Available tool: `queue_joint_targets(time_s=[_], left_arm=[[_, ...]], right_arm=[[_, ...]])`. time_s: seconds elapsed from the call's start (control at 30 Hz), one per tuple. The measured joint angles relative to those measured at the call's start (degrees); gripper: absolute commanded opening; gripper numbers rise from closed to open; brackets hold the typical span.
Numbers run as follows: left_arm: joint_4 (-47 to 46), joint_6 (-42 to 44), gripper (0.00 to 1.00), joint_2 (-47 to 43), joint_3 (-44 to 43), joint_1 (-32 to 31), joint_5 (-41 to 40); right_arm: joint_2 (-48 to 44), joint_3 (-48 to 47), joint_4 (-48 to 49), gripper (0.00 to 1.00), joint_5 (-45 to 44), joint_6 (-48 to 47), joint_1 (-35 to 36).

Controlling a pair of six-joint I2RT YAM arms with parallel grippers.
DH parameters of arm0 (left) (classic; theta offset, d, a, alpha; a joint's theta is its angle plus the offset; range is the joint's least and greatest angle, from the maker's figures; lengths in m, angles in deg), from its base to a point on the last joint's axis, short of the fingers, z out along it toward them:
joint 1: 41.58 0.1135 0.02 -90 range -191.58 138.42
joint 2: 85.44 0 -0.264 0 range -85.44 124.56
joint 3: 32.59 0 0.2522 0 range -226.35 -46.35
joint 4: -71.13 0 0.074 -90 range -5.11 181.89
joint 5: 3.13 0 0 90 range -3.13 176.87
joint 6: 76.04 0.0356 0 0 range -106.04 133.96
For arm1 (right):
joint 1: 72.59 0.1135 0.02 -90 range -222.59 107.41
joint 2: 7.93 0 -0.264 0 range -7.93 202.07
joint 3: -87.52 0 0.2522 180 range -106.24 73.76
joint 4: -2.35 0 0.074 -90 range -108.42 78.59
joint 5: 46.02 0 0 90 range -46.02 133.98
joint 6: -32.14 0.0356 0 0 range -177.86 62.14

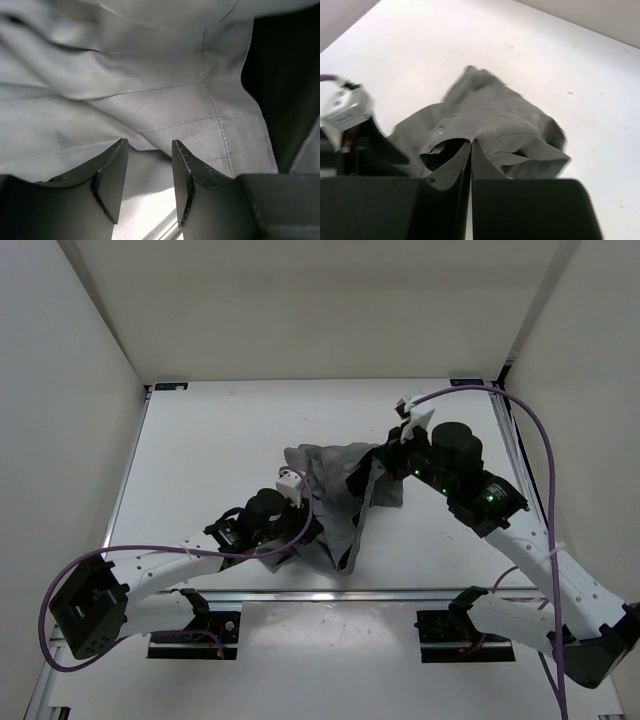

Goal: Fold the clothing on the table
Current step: Flatten the skirt out

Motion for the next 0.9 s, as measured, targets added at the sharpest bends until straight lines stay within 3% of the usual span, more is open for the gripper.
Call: queue_joint_targets(time_s=[0.3,0.6,0.73,0.9], left_arm=[[0.0,-0.4,0.49,0.2,0.0,0.0,0.0],[0.2,-0.4,0.47,3.9,0.0,-0.6,0.2],[0.7,-0.5,0.46,4.3,0.0,-0.2,0.3],[1.2,-0.6,0.45,3.0,0.5,1.2,0.2]], right_arm=[[-1.8,5.7,-1.6,0.00,-7.2,0.9,-7.0],[4.1,1.6,-7.4,0.00,-27.1,3.8,-7.3],[11.1,-0.4,-4.7,0.00,-24.8,3.8,-6.1],[20.7,-2.9,0.7,0.00,-12.7,3.5,-4.2]])
